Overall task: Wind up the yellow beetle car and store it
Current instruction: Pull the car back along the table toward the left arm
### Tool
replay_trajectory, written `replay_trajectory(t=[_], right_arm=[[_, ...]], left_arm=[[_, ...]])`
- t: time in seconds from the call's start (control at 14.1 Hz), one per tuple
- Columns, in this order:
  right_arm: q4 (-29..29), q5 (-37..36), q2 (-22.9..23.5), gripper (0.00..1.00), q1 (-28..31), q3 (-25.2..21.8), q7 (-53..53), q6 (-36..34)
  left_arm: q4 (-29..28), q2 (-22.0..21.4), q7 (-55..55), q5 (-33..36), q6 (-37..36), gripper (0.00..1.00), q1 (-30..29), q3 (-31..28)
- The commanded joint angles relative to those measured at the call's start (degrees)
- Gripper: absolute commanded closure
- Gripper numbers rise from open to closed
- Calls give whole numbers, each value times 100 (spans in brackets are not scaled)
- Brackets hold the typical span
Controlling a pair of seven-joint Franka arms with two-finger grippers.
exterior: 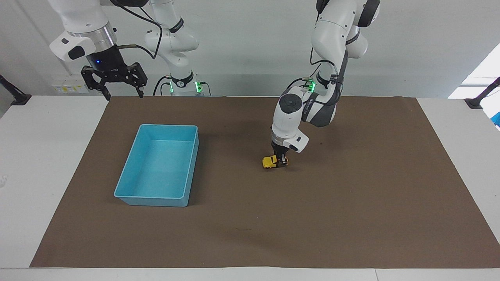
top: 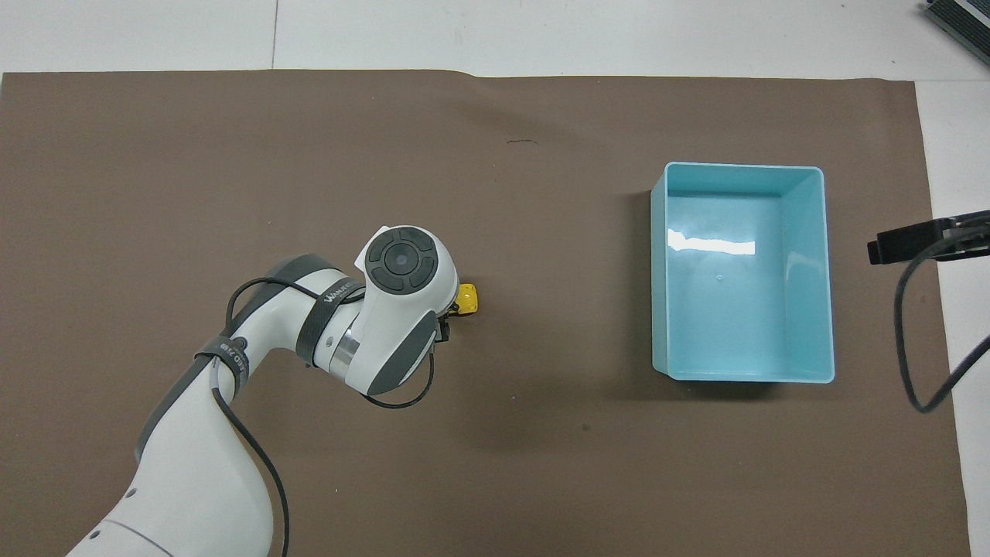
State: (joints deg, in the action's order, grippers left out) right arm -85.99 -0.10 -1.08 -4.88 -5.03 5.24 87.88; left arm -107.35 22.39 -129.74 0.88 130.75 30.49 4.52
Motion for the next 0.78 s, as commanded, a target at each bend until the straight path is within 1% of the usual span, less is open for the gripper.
replay_trajectory(t=[0.0, 0.43, 0.71], right_arm=[[-23, 168, -68, 0, 31, -7, -76, -16], [-23, 168, -68, 0, 31, -7, -76, -16], [-23, 168, -68, 0, 31, -7, -76, -16]], left_arm=[[-120, -7, 282, 79, 30, 77, -122, -74], [-330, -24, 625, 132, 12, 77, -578, -91], [-559, -77, 1239, 140, 12, 76, -983, -91]])
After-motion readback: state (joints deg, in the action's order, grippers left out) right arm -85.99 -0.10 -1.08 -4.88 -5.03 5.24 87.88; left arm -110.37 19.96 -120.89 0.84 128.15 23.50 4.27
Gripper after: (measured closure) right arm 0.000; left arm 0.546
